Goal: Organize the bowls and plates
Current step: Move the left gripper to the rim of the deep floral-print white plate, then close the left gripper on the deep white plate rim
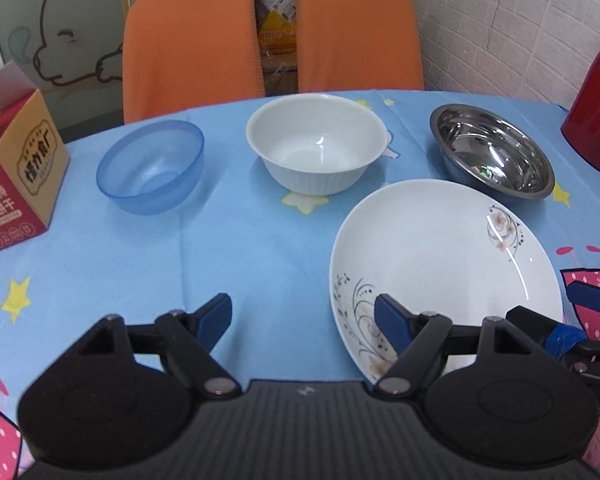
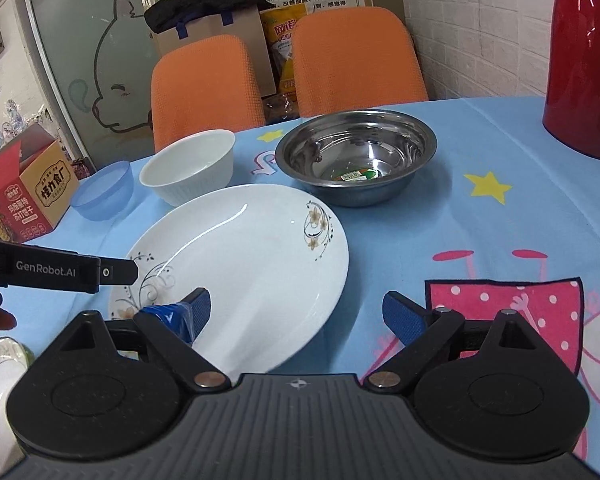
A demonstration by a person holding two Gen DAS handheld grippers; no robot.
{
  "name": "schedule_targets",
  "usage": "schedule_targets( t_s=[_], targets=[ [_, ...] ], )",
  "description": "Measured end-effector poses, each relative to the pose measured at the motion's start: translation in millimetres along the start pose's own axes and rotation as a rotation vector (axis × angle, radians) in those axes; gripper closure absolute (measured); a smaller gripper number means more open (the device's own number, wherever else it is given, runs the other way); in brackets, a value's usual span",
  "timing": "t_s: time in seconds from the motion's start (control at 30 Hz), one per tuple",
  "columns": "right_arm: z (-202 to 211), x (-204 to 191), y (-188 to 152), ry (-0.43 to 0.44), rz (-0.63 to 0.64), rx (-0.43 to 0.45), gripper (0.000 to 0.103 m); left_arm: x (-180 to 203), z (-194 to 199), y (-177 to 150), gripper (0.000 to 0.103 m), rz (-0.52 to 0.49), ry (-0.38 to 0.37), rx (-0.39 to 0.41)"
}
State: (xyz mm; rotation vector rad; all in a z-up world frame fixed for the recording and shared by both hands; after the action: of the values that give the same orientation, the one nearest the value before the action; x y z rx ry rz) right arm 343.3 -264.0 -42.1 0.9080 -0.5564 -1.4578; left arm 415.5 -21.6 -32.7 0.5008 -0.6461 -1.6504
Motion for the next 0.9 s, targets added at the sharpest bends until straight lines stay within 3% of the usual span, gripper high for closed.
schedule_targets(
  t_s=[0.23, 0.4, 0.8, 0.9],
  targets=[
    [-21.7, -3.8, 4.5, 0.010, 0.034, -0.027, 0.023, 1.7, -27.5, 4.3, 0.025, 0.048, -0.072, -0.045],
    [-29.1, -6.8, -1.0, 0.011, 0.046, -0.046, 0.023, 14.5, -36.0, 9.1, 0.025, 0.011, -0.066, -0.022],
    [-26.6, -15.8, -10.7, -0.021, 0.129, 0.006, 0.020, 21.4, -31.5, 1.7, 0.025, -0.004, -0.082, 0.014],
    [-29.5, -27.2, -11.8, 0.005, 0.158, 0.004, 0.020, 29.8, -28.1, -1.5, 0.028, -0.031, -0.095, 0.022]
  ],
)
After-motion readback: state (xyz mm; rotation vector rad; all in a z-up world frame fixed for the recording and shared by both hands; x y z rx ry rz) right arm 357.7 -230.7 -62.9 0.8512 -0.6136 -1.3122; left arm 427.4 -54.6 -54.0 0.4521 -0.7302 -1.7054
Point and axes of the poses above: each gripper's, at about its wrist camera, not at the fingertips, and z roughly against the way its jaws point, x to its right, y to its top, the point moved 4 cm from there along -z, roughly the way its jaws point, and after that the axes turned 5 degrees about x, right-handed, at the moved point
